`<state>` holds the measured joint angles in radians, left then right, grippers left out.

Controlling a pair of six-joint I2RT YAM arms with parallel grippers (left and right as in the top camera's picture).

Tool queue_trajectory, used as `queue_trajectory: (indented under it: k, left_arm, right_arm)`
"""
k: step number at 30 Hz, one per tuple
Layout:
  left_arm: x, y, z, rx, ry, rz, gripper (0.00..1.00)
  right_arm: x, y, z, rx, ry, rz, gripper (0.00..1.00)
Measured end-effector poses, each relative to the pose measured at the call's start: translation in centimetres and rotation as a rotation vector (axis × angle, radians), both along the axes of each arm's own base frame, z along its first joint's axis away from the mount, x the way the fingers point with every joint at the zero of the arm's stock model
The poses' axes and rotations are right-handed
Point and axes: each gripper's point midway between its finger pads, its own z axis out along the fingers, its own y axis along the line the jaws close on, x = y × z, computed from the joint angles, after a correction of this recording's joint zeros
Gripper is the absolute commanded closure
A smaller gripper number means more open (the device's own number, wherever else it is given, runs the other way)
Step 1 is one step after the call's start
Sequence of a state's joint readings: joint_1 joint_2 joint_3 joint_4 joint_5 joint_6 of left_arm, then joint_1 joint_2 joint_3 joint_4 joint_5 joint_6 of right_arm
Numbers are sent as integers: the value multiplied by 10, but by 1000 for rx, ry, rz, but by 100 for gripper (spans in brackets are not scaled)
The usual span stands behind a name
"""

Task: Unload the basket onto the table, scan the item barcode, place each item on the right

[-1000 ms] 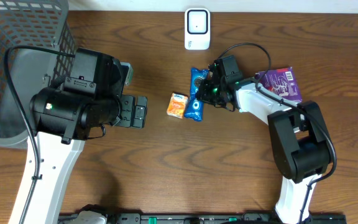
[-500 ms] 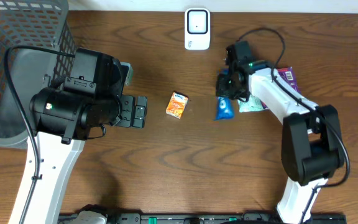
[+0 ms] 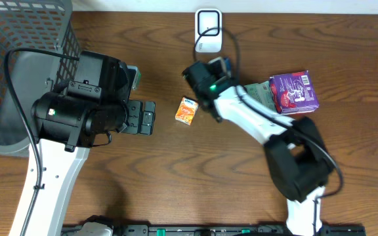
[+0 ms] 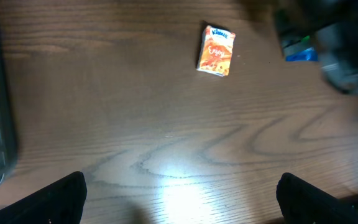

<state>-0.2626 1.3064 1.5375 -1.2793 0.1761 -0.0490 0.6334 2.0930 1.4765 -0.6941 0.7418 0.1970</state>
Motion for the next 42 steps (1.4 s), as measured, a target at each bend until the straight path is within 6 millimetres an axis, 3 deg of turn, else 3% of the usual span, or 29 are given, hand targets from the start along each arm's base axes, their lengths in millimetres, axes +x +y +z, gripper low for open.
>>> queue_trajectory:
  k: [3,5,7,11,16,20,26,31,32,38,42]
  left_arm:
    - [0,0,0,0,0,0,2]
    - [0,0,0,0,0,0,2]
    - [0,0,0,0,0,0,2]
    - [0,0,0,0,0,0,2]
    - [0,0,0,0,0,0,2]
    - [0,0,0,0,0,0,2]
    - [0,0,0,0,0,0,2]
    - [0,0,0,0,0,0,2]
    - [0,0,0,0,0,0,2]
    - [0,0,0,0,0,0,2]
    - [0,0,0,0,0,0,2]
  right_arm:
    - [-6,-2,-28,-93,53,23,98]
    - [-8,-2,-38,-123,69,32,87]
    - [-11,4,-40,-122,69,42,72]
    - [-19,33,-42,-60,82,91,67]
    - [-22,84,-30,90,99,154,60]
    - [-18,98,-9,153,107,140,59]
    - [-11,86,17,180,142,84,62]
    - [-7,61,9,266,240,11,97]
    - [-6,55,7,298,266,-10,99]
    - [2,30,-3,477,360,-103,99]
    - [-5,21,-14,526,419,-136,99]
